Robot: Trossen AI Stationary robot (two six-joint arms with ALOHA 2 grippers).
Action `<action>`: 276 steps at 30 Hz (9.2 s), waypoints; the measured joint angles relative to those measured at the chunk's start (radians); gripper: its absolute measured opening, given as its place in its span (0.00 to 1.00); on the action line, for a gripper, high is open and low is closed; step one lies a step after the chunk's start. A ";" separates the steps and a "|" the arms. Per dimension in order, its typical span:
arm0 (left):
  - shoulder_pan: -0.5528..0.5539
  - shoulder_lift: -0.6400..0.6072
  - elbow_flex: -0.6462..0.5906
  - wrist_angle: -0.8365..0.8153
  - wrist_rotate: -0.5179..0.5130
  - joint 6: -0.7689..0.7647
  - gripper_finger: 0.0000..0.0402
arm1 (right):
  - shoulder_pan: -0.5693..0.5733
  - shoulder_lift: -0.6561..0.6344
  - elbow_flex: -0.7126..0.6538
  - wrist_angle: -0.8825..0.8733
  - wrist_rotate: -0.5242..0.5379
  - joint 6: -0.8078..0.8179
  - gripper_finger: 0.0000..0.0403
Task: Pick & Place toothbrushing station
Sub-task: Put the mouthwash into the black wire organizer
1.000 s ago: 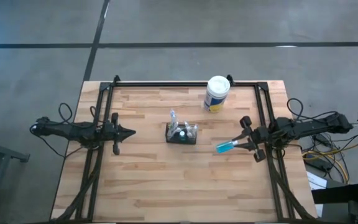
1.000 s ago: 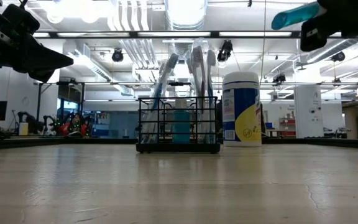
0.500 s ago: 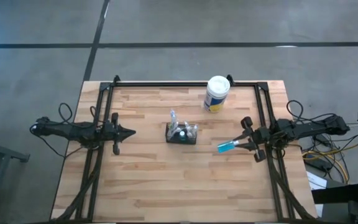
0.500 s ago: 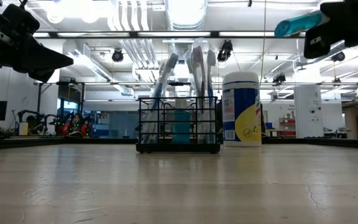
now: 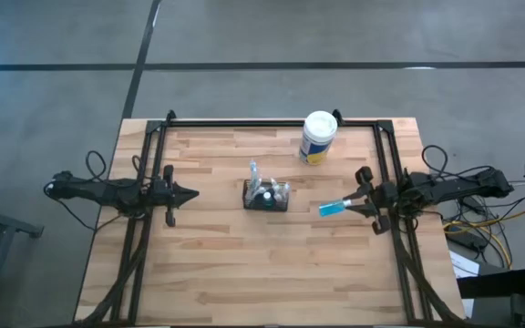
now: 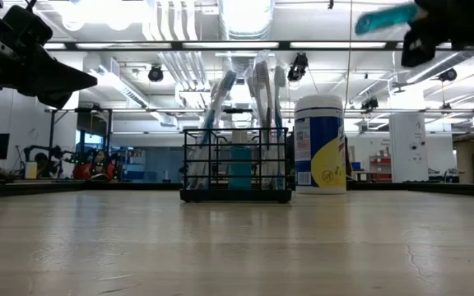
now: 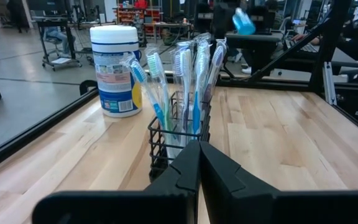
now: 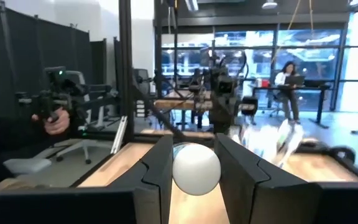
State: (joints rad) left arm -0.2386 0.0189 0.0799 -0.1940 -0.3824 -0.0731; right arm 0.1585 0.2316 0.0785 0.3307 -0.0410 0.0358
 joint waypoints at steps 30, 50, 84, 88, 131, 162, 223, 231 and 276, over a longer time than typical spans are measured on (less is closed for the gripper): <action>0.000 0.000 0.000 0.006 0.000 0.035 0.03 | -0.013 1.367 1.572 -1.149 0.081 -0.417 0.22; 0.000 0.000 0.000 0.006 0.006 0.050 0.03 | -0.092 1.734 1.897 -1.388 -0.084 -0.702 0.22; 0.000 0.001 0.000 0.001 0.026 0.047 0.03 | -0.158 1.740 1.784 -1.295 0.041 -0.785 0.22; 0.000 0.001 0.000 0.000 0.026 0.052 0.03 | -0.157 1.740 1.764 -1.278 0.040 -0.811 0.22; 0.000 0.001 0.000 -0.001 0.027 0.066 0.03 | -0.256 1.782 1.753 -1.254 -0.177 -0.592 0.22; 0.000 0.001 0.000 0.000 0.027 0.088 0.03 | -0.250 1.782 1.739 -1.260 -0.169 -1.027 0.22; 0.000 0.001 -0.002 -0.001 0.076 0.079 0.03 | -0.215 1.772 1.725 -1.214 -0.057 -0.227 0.23; 0.000 0.001 -0.002 -0.001 0.080 0.072 0.03 | -0.207 1.771 1.751 -1.214 -0.059 -0.241 0.23; 0.000 0.001 -0.002 -0.001 0.087 0.078 0.03 | -0.226 1.780 1.655 -1.196 -0.118 -0.750 0.23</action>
State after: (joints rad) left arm -0.2389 0.0195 0.0780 -0.1947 -0.2951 0.0048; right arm -0.0674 2.0113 1.7339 -0.8653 -0.1588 -0.7145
